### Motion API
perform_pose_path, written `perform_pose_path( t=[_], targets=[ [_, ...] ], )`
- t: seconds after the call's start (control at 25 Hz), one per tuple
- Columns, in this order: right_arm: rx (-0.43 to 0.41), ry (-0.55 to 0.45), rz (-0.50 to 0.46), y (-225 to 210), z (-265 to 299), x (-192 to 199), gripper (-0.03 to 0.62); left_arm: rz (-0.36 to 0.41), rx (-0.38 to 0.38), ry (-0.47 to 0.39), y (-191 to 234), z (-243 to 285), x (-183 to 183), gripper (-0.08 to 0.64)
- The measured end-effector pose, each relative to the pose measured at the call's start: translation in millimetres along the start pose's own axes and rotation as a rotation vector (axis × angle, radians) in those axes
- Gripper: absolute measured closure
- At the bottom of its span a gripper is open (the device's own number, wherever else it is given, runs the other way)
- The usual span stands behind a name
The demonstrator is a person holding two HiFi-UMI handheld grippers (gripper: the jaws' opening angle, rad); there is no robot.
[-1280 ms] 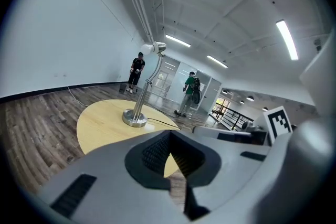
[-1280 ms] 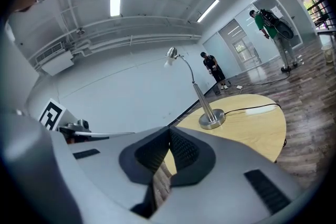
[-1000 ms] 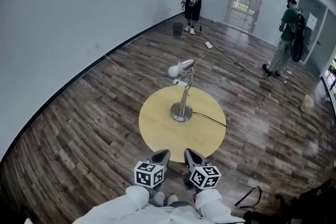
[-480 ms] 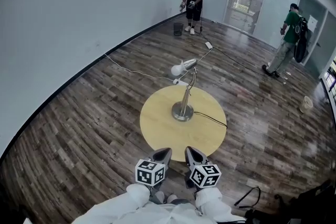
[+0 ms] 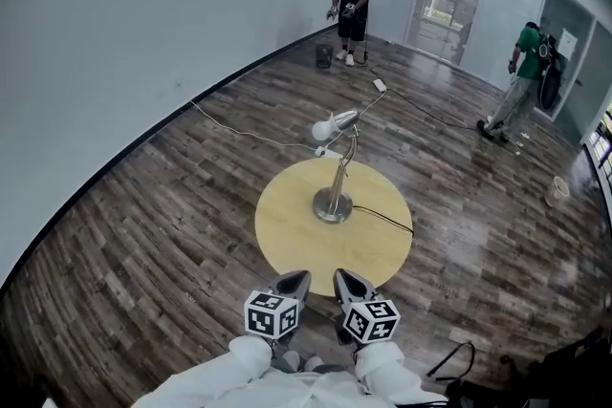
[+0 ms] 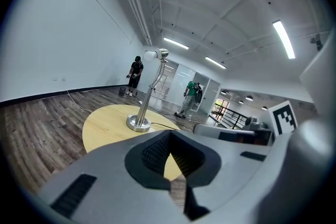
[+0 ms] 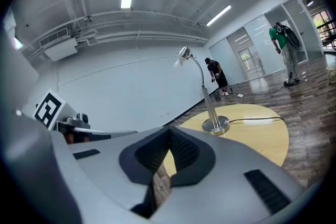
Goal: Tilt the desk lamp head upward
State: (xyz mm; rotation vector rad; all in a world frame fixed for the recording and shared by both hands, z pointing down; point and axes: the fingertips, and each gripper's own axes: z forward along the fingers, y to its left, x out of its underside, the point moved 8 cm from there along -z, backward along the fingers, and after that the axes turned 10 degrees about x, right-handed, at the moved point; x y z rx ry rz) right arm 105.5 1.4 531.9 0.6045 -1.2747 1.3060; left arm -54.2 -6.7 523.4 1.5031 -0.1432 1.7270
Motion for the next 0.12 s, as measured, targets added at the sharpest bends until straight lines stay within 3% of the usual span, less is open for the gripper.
perform_pose_path(
  t=[0.12],
  targets=[
    [-0.006, 0.003, -0.009, 1.7, 1.3, 0.6, 0.578, 0.001, 0.0, -0.002, 1.1, -0.4, 0.0, 0.558]
  ],
)
